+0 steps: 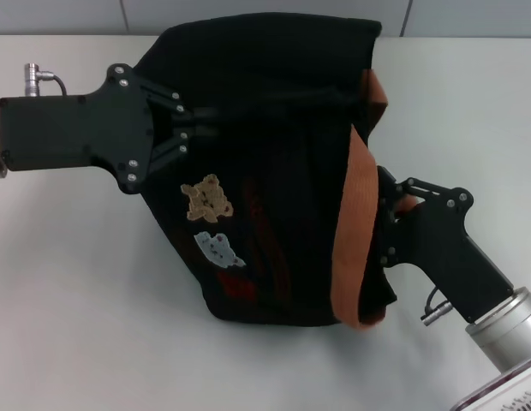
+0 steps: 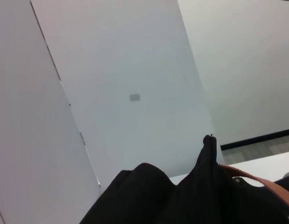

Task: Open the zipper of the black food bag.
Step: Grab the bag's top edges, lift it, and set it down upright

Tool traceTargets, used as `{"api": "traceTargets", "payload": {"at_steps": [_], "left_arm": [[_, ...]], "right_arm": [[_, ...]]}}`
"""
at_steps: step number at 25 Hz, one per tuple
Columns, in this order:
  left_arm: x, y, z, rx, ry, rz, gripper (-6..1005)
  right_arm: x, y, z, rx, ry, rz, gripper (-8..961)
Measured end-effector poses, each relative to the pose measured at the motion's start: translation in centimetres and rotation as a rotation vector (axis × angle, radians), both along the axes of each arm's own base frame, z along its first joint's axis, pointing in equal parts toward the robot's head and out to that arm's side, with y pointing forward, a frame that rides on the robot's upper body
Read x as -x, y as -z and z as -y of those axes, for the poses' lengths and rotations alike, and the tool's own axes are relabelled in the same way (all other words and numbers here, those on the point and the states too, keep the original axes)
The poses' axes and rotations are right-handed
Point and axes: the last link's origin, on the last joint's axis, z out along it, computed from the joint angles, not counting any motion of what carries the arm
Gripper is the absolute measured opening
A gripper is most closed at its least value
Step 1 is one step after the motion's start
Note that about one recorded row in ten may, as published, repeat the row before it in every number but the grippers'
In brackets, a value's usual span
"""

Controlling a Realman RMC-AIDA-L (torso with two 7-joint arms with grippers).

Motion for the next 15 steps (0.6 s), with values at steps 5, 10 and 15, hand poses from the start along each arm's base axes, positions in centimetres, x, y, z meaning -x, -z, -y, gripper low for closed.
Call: {"api": "traceTargets", "payload": {"at_steps": [5,10,15], "left_arm": [[0.7,-0.6,0.1,-0.032,-0.028,0.019,74],[1.3,-1.0,0.1,-0.053,-0.061,0.044,74],[1.8,-1.2,0.1,-0.066,-0.084,0.054,74]], "right_arm": [[-1.0,0.0,0.2,0.004,0.032,0.029,-1],[-2.1,-0.4,0.4,-0.009,0.067,0.046,0],[-2.9,-0.9,0.4,-0.031,0.101,0.049,0]]}}
